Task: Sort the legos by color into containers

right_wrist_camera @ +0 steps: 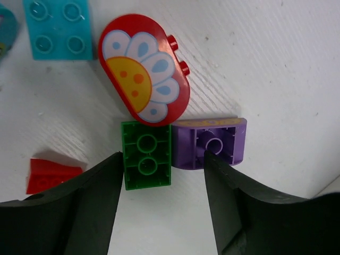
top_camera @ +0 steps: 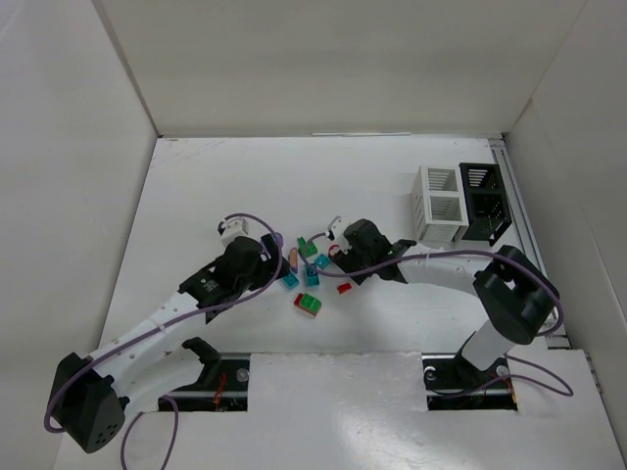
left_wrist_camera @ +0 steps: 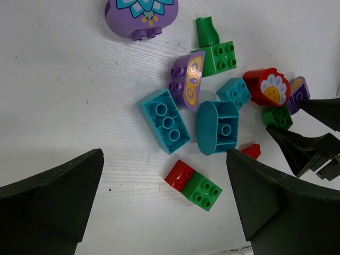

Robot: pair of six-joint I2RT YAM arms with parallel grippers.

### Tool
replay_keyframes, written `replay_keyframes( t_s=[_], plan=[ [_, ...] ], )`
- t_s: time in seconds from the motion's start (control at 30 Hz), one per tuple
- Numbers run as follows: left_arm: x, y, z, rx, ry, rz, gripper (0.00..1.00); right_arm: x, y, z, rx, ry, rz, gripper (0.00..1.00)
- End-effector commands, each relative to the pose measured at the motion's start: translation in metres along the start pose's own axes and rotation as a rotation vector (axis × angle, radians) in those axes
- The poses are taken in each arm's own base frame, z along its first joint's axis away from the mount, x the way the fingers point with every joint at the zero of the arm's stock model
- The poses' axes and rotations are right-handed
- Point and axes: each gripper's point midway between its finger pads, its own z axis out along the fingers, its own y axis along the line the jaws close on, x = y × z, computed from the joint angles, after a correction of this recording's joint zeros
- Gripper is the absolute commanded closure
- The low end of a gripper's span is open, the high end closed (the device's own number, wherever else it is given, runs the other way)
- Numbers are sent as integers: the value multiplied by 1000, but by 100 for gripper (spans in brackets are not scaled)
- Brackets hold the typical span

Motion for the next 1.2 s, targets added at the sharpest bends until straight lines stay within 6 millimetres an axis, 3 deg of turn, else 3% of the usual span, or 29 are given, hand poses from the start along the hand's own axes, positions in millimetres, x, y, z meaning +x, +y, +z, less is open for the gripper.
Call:
replay_keyframes(
  t_s=[0.0,0.23,0.57,0.83,1.17],
  plan=[
    [-2,0,-3,14,-16,-6,0,-31,8,0,-54,-106,22,36],
    [-5,0,-4,15,-29,-9,0,-30,26,-5,-119,-143,10,42],
    [-2,2,-1,2,-18,-4,0,-25,33,-2,-103,-121,5,32],
    [2,4,0,0,-5,-2,0,-52,32,-24,-33,-204,-82,28],
    [2,4,0,0,-5,-2,0,-60,34,-17,-50,-200,-164,30]
  ],
)
